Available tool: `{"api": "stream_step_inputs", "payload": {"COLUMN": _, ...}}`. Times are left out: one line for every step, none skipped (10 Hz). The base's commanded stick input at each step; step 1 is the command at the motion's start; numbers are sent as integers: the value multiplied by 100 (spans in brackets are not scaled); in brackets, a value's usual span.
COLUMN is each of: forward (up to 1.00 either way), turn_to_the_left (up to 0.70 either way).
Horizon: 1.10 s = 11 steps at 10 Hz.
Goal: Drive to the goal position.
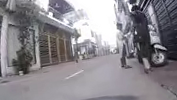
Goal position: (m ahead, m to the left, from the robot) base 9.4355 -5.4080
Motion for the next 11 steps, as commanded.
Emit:
{"api": "stream_step_inputs", "payload": {"forward": 70, "turn_to_the_left": 35}}
{"api": "stream_step_inputs", "payload": {"forward": 70, "turn_to_the_left": 12}}
{"api": "stream_step_inputs", "payload": {"forward": 70, "turn_to_the_left": 0}}
{"api": "stream_step_inputs", "payload": {"forward": 70, "turn_to_the_left": 0}}
{"api": "stream_step_inputs", "payload": {"forward": 70, "turn_to_the_left": 0}}
{"api": "stream_step_inputs", "payload": {"forward": 70, "turn_to_the_left": 0}}
{"api": "stream_step_inputs", "payload": {"forward": 70, "turn_to_the_left": -30}}
{"api": "stream_step_inputs", "payload": {"forward": 70, "turn_to_the_left": -35}}
{"api": "stream_step_inputs", "payload": {"forward": 70, "turn_to_the_left": -35}}
{"api": "stream_step_inputs", "payload": {"forward": 70, "turn_to_the_left": -35}}
{"api": "stream_step_inputs", "payload": {"forward": 70, "turn_to_the_left": -35}}
